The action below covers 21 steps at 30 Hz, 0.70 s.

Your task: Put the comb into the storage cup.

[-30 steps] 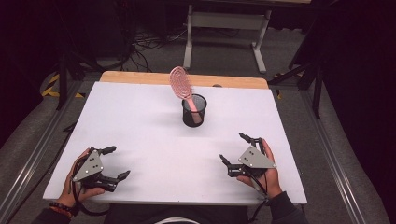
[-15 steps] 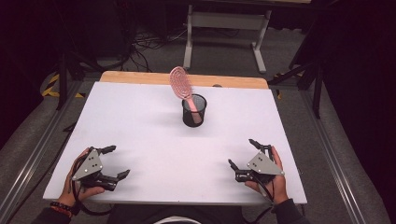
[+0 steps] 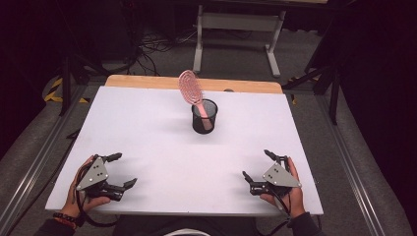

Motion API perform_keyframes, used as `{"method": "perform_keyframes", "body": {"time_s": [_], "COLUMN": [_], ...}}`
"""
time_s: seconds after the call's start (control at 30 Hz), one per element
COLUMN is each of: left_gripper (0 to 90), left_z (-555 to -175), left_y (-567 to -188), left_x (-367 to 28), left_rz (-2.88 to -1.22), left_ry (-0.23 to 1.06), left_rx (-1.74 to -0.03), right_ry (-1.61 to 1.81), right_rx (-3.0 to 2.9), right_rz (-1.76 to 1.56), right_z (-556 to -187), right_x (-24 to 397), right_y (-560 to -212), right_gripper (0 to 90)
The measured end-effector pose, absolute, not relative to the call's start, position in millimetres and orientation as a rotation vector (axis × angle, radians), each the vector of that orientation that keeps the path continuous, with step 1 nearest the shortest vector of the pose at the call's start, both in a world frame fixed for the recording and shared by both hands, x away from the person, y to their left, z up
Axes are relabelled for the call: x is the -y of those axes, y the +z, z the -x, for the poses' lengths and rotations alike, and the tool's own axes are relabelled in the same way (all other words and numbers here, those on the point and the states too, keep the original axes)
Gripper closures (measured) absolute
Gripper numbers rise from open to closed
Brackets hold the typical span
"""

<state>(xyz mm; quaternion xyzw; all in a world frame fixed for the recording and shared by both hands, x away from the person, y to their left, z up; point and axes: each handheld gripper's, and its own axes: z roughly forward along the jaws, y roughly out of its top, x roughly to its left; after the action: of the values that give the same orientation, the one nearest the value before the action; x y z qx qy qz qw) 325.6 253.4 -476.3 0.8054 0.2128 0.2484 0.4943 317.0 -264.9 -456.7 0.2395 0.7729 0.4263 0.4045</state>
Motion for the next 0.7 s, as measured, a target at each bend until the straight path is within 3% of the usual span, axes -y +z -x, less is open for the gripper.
{"method": "perform_keyframes", "body": {"time_s": [0.7], "left_gripper": [5.3], "left_z": [-325.3], "left_y": [-477.8], "left_x": [-252.5], "left_rz": [-1.967], "left_ry": [0.596], "left_rx": [-0.499], "right_ry": [1.057], "right_rx": [-1.941], "right_rz": [-0.616], "right_z": [-316.3], "right_x": [262.8], "right_y": [-457.7], "right_gripper": [5.5]}}
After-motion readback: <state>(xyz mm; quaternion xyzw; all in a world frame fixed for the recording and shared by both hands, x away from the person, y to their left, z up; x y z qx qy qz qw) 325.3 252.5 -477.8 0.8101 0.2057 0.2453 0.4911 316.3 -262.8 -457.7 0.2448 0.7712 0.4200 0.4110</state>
